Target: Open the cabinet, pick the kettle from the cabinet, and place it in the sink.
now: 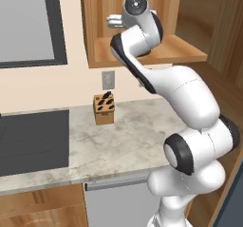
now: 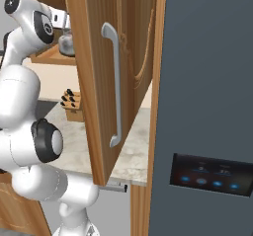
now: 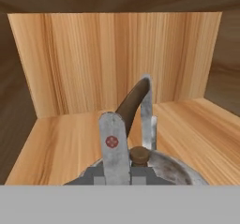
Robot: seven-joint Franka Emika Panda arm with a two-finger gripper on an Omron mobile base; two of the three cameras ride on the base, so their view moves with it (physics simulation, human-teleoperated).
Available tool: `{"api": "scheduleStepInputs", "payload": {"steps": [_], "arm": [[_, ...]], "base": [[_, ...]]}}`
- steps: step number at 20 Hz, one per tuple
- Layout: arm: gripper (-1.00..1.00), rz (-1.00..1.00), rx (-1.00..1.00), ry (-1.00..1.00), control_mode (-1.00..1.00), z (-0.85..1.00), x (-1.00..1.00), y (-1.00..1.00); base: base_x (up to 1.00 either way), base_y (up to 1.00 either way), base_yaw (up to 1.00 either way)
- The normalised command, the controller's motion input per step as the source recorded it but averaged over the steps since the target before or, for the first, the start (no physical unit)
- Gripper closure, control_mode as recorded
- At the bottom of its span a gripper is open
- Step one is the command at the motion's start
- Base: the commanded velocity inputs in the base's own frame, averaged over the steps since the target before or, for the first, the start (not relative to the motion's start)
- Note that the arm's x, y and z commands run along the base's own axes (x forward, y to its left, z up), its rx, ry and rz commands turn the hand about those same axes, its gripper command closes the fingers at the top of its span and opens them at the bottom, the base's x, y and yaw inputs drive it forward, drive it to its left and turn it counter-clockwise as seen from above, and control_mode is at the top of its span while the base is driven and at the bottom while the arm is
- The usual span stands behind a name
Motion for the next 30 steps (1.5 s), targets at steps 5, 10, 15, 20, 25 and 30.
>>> {"api": "scheduleStepInputs", "payload": {"steps": [5, 10, 15, 20, 25, 30], "arm": [[1.0, -0.02, 0.02, 0.03, -1.0, 0.01, -0.38, 0.0], [1.0, -0.03, 0.05, 0.0, -1.0, 0.0, -0.45, 0.0], [1.0, -0.03, 0.08, -0.05, -1.0, 0.0, -0.5, 0.0], [1.0, -0.02, 0.08, -0.04, -1.0, 0.0, -0.49, 0.0], [1.0, -0.03, 0.08, 0.0, -1.0, 0.0, -0.5, 0.03], [1.0, -0.03, 0.05, 0.0, -1.0, 0.0, -0.51, 0.06]], "base": [[0.0, 0.0, 0.0], [0.0, 0.0, 0.0], [0.0, 0.0, 0.0], [0.0, 0.0, 0.0], [0.0, 0.0, 0.0], [0.0, 0.0, 0.0]]}}
